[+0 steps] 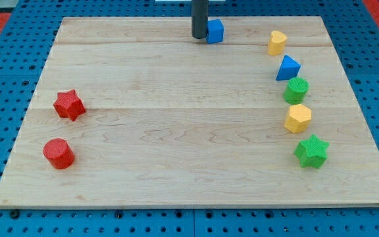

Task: Push blue cube closer to yellow heart

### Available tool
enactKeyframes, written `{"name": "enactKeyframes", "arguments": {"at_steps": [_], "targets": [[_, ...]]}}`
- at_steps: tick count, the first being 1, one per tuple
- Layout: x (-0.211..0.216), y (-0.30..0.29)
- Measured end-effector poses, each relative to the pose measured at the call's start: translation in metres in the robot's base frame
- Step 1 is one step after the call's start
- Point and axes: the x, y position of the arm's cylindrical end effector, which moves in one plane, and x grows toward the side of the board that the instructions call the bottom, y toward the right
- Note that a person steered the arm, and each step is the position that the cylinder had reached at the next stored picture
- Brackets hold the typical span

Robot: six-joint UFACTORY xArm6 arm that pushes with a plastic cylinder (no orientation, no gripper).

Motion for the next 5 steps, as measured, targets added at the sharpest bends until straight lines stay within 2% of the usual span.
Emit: {"name": "enactKeyframes", "arguments": {"at_steps": [3,5], "targets": [[-0.005,0.055],[-0.043,0.038]]}}
